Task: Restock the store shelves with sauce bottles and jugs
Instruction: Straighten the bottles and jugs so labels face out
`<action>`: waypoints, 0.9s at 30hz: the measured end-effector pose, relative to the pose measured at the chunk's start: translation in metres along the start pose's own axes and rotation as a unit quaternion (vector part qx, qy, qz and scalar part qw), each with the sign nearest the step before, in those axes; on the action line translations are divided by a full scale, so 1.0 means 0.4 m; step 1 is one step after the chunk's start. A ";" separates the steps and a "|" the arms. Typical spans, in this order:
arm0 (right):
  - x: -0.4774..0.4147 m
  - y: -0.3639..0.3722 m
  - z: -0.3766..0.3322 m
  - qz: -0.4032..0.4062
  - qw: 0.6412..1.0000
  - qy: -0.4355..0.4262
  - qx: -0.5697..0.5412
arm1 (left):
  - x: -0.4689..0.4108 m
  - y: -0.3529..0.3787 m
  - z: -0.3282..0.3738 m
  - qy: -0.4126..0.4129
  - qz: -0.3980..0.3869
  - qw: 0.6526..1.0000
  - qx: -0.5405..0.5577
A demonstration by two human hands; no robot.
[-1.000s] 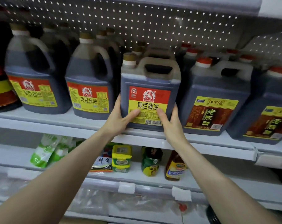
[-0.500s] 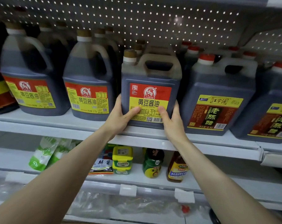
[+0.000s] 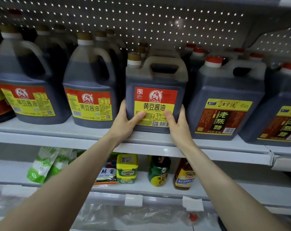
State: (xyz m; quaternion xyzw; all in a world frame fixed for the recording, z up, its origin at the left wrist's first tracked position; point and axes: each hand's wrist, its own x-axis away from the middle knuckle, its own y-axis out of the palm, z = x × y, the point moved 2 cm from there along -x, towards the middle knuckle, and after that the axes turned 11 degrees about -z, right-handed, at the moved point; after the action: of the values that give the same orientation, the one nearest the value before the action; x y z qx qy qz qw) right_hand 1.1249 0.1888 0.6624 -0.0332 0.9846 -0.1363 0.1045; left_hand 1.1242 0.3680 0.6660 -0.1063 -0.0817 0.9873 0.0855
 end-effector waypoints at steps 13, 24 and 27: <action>-0.002 0.002 0.002 -0.002 1.000 0.004 -0.005 | 0.000 0.003 -0.002 0.006 0.007 1.000 0.004; 0.004 0.002 -0.003 -0.001 1.000 0.000 -0.004 | -0.001 0.004 -0.002 -0.003 0.002 1.000 0.005; 0.004 0.003 -0.005 -0.002 1.000 0.001 -0.002 | -0.001 0.004 -0.002 -0.005 0.002 1.000 0.005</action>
State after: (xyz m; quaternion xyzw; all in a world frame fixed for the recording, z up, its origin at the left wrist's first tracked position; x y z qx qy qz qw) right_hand 1.1229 0.1902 0.6636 -0.0352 0.9849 -0.1343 0.1035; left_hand 1.1246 0.3666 0.6652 -0.1009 -0.0767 0.9884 0.0841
